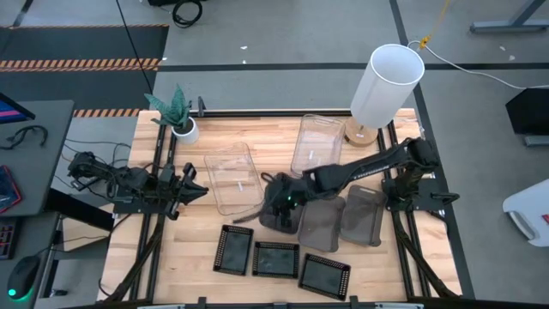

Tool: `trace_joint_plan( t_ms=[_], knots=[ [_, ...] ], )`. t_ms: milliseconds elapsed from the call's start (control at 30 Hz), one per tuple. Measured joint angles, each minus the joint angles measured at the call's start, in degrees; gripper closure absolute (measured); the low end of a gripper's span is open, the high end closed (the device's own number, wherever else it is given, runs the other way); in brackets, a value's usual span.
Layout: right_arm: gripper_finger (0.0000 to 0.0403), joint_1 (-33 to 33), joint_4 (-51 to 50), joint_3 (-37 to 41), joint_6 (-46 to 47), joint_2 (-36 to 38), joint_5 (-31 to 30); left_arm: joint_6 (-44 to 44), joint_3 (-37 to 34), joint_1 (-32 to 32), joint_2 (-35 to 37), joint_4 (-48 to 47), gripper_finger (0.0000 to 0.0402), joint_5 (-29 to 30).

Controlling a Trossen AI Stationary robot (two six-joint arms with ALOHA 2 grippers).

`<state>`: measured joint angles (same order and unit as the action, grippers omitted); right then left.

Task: Stack baskets by color
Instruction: Stack the left transparent black bin on top of the middle transparent black bin

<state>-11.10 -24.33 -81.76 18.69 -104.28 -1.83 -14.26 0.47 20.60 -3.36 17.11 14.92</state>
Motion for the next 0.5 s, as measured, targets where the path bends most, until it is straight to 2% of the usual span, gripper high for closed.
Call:
trace_joint_plan(
  t_ms=[200, 500],
  knots=[
    [0.0260, -3.9, 0.8, 0.0, 6.6, -2.7, -1.0, 0.0, 0.0, 0.0, 0.0, 0.1, 0.0373, 0.0],
    [0.0260, -9.0, -3.6, -2.9, 10.8, -4.8, -9.1, 0.0, 0.0, 0.0, -0.1, 0.2, 0.0363, 0.0]
  ],
)
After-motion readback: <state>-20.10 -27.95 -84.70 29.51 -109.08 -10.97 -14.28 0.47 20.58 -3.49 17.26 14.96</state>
